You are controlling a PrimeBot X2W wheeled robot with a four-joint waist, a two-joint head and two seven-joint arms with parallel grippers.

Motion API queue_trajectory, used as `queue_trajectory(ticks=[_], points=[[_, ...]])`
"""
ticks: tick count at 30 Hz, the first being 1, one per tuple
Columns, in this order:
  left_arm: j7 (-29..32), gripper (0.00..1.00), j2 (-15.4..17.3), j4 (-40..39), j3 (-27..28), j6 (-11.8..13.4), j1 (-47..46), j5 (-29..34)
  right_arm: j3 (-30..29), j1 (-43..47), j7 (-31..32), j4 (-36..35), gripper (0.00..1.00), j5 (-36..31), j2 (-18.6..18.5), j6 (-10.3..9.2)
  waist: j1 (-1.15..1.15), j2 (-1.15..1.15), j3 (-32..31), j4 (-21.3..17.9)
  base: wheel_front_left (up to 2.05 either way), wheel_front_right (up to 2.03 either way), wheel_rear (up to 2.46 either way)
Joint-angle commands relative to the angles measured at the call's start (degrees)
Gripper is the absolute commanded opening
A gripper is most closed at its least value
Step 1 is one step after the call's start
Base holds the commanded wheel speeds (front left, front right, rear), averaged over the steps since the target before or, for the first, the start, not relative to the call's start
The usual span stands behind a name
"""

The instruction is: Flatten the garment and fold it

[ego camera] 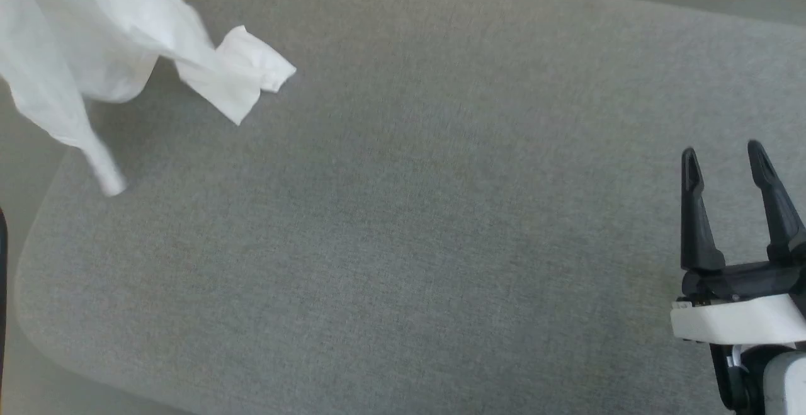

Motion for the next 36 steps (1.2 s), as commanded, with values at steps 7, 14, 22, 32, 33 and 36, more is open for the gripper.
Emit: queue_trajectory(ticks=[7, 14, 22, 32, 33, 36], points=[[3.62, 0.00, -4.98, -5.88, -2.29, 1.96, -12.55, -1.96, -2.34, 2.16, -2.34, 2.72, 1.00, 0.85, 1.31, -0.10, 0.00, 0.00, -9.53, -4.40, 0.00, 0.00, 0.00], [6.00, 0.00, -13.35, -8.11, -5.51, 4.05, -21.64, -4.62, -3.81, 2.69, -3.65, 4.68, 1.00, 3.26, 1.40, -0.10, 0.00, 0.00, -11.33, -7.32, 0.00, 0.00, 0.00], [5.45, 0.00, -24.75, -7.51, -10.45, 5.18, -26.27, -7.70, -4.92, 2.77, -4.61, 5.86, 1.00, 4.67, 1.41, -0.10, 0.00, 0.00, -12.62, -12.13, 0.00, 0.00, 0.00], [4.42, 0.00, -30.13, -7.63, -16.97, 6.15, -17.38, -11.43, -7.13, 2.83, -4.97, 6.30, 1.00, 5.43, 1.42, -0.10, 0.00, 0.00, -12.11, -16.98, 0.00, 0.00, 0.00], [4.31, 0.00, -30.27, -7.63, -17.58, 6.41, -15.76, -11.83, -7.08, 2.82, -4.98, 6.33, 1.00, 5.50, 1.42, -0.10, 0.00, 0.00, -11.93, -17.38, 0.00, 0.00, 0.00], [3.79, 0.00, -30.53, -7.55, -20.16, 6.93, -9.10, -12.63, -6.91, 2.75, -5.02, 6.46, 1.00, 5.72, 1.42, -0.10, 0.00, 0.00, -11.24, -18.51, 0.00, 0.00, 0.00]])
